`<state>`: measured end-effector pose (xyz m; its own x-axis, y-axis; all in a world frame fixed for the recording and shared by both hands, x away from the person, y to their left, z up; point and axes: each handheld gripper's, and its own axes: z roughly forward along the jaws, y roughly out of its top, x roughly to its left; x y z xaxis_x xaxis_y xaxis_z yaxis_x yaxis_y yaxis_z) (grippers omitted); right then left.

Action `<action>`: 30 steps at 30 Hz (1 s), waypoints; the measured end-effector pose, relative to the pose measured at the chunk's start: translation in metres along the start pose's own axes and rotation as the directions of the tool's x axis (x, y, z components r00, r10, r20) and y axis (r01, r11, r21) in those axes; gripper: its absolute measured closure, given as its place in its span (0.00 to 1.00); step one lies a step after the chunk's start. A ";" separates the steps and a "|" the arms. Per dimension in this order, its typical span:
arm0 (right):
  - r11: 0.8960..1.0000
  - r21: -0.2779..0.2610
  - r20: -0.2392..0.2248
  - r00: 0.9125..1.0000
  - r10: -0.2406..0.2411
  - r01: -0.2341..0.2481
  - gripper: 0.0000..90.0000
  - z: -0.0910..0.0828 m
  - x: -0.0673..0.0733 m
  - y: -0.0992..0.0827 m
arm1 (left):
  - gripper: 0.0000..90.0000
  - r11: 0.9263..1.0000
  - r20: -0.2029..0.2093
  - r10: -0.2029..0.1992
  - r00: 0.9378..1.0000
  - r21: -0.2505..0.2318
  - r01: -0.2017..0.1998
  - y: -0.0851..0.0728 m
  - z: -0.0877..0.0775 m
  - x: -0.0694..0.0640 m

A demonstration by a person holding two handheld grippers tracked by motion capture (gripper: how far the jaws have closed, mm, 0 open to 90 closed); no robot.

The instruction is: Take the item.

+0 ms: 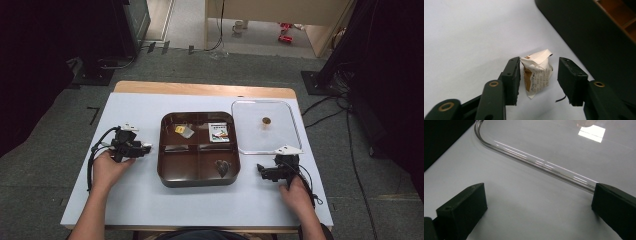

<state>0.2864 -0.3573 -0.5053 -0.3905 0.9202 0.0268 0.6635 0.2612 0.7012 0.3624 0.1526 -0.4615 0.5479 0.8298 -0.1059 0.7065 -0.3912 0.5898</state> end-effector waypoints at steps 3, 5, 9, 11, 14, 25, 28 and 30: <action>1.000 0.000 0.000 1.000 0.000 0.000 0.00 0.000 0.000 0.000 | 0.55 1.000 -0.006 0.004 1.000 -0.004 -0.004 0.001 -0.002 0.000; 1.000 0.000 0.000 1.000 0.000 0.000 0.00 0.000 0.000 0.000 | 0.53 1.000 -0.009 0.007 1.000 -0.007 -0.007 0.001 -0.003 -0.001; 1.000 0.000 0.000 1.000 0.000 0.000 0.00 0.000 0.000 0.000 | 0.52 1.000 -0.009 0.006 1.000 -0.020 -0.006 0.001 -0.006 -0.001; 1.000 0.000 0.000 1.000 0.000 0.000 0.00 0.000 0.000 0.000 | 0.52 1.000 -0.009 0.005 1.000 -0.028 -0.005 0.002 -0.008 -0.001; 1.000 0.000 0.000 1.000 0.000 0.000 0.00 0.000 0.000 0.000 | 0.51 0.999 -0.007 -0.003 1.000 -0.050 0.003 0.002 -0.013 0.000; 1.000 0.000 0.000 1.000 0.000 0.000 0.00 0.000 0.000 0.000 | 0.50 0.993 -0.023 -0.029 0.999 -0.111 0.026 -0.003 -0.032 0.006; 1.000 0.000 0.000 1.000 0.000 0.000 0.00 0.000 0.000 0.000 | 0.49 0.991 -0.029 -0.037 0.999 -0.126 0.033 -0.005 -0.038 0.009; 1.000 0.000 0.000 1.000 0.000 0.000 0.00 0.000 0.000 0.000 | 0.49 0.990 -0.033 -0.050 0.998 -0.131 0.045 -0.007 -0.040 0.012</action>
<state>0.2864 -0.3573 -0.5053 -0.3905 0.9202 0.0273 0.6634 0.2607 0.7014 0.3463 0.1811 -0.4348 0.4968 0.8610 -0.1090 0.6660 -0.2977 0.6839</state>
